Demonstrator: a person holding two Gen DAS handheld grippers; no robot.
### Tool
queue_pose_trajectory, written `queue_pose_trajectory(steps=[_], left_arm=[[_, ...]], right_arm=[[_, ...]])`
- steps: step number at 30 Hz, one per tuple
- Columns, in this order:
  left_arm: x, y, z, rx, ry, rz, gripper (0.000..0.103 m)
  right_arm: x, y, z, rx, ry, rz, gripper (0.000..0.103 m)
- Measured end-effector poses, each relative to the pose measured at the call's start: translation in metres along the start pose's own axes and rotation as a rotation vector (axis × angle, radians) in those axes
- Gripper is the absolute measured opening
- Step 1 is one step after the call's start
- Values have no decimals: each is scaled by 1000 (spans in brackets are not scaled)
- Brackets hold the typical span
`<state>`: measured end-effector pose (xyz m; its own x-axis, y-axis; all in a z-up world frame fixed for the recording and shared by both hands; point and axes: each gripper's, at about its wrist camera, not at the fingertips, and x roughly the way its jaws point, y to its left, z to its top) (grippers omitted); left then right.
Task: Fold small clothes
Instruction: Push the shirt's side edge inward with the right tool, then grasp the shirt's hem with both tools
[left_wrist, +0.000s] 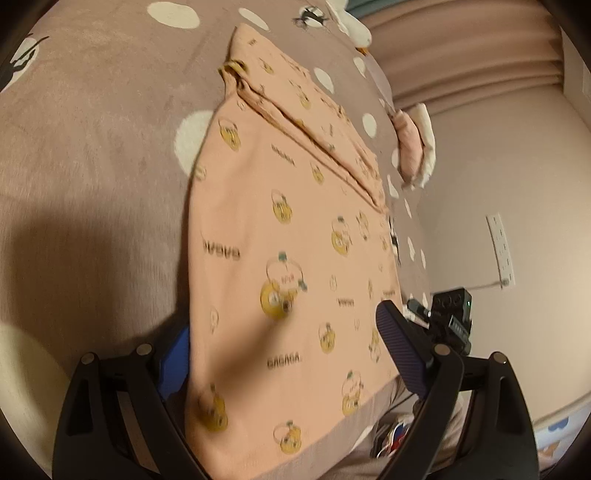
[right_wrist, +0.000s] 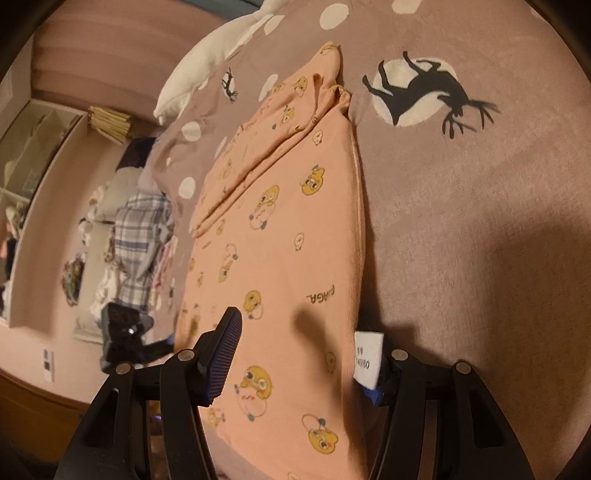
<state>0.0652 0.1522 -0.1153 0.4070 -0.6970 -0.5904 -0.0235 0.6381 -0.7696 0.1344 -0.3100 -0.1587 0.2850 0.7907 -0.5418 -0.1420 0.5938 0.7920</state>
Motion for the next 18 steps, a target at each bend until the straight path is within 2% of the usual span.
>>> queue_pose_trajectory(steps=[3,8,13,18], left_arm=[[-3,1,-11,1,19,-18,91],[-6,0,-34,-13,46,-46,91],[-10,-1,-49,-27,37,-30,91],[-4,-1,-45,-51,39,9,87]], right_arm=[[-3,-2,-7,8,18,33,58],[-7,2,-24,-18,60,38,58],[-12,2,-38,-10,77,49,58],[-11,0,-43,9,73,44,58]])
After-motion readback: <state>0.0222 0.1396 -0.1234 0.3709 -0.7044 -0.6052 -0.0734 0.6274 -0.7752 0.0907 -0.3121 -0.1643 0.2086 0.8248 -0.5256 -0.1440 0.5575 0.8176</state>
